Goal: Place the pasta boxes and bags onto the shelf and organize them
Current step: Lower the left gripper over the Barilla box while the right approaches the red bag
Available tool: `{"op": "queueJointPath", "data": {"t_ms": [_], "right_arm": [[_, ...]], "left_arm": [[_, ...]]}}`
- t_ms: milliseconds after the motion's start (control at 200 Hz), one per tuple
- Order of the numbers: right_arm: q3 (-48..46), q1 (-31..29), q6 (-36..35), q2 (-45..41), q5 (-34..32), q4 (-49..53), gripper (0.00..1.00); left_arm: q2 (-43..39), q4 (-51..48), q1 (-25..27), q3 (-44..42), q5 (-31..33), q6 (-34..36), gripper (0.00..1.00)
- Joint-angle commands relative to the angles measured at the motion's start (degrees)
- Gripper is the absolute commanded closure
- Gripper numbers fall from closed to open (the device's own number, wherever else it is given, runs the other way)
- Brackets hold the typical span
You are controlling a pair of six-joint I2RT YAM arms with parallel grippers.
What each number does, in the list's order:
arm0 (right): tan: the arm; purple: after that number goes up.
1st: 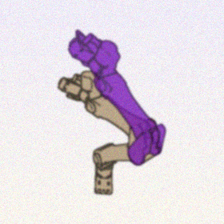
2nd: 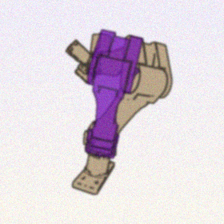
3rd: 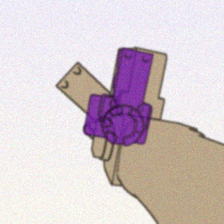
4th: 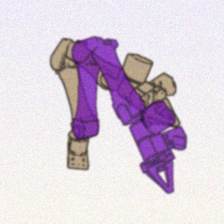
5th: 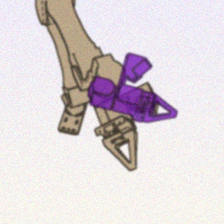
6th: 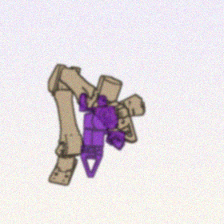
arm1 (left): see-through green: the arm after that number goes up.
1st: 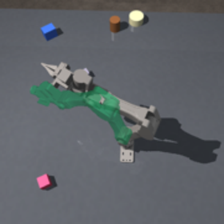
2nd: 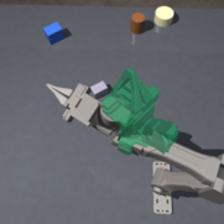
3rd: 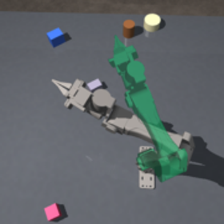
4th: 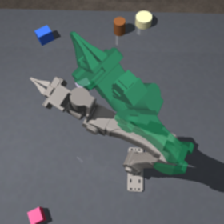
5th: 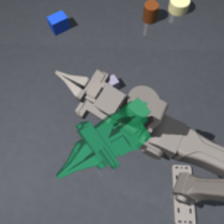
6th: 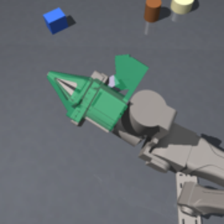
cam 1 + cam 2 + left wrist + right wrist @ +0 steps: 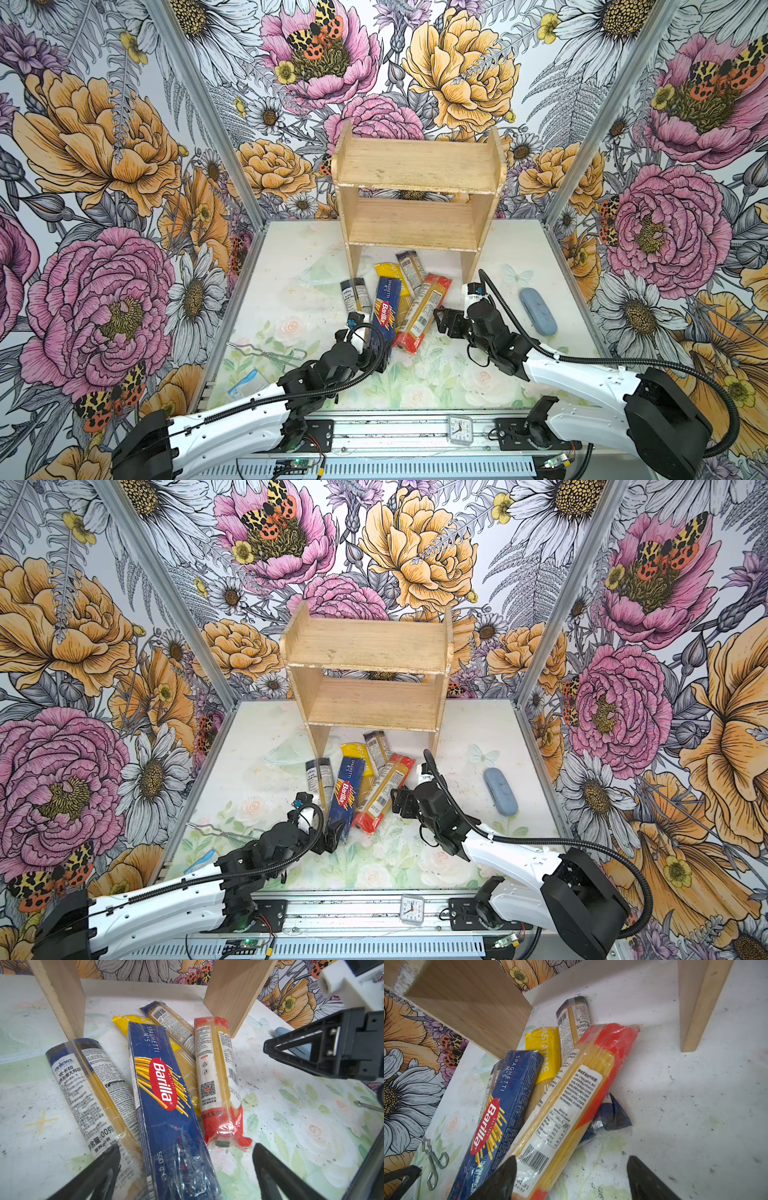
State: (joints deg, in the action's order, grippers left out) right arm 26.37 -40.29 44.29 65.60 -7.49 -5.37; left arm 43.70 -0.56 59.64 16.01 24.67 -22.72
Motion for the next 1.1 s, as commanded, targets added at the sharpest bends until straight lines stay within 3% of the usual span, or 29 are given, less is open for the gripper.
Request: {"op": "queueJointPath", "data": {"t_ms": [0, 305, 631, 856, 1096], "right_arm": [[-2.4, -0.7, 1.8, -2.4, -0.3, 1.0, 0.16], [-6.2, -1.2, 1.9, -8.0, -0.2, 1.2, 0.15], [-7.9, -1.4, 1.9, -9.0, -0.4, 1.1, 0.14], [-6.9, -1.5, 1.8, -8.2, -0.1, 1.1, 0.14], [-4.6, -1.4, 0.3, -7.3, -1.2, 1.2, 0.14]], "left_arm": [[-0.2, -4.4, 3.3, 1.9, 6.2, -5.0, 0.01], [2.0, -7.5, 10.6, 1.5, 13.2, -14.0, 0.01], [16.1, -12.6, 15.0, 7.7, 19.2, -20.4, 0.01], [23.2, -16.4, 14.9, 9.7, 23.1, -27.1, 0.01], [24.4, -14.5, 11.6, 7.2, 20.7, -27.9, 0.01]]}}
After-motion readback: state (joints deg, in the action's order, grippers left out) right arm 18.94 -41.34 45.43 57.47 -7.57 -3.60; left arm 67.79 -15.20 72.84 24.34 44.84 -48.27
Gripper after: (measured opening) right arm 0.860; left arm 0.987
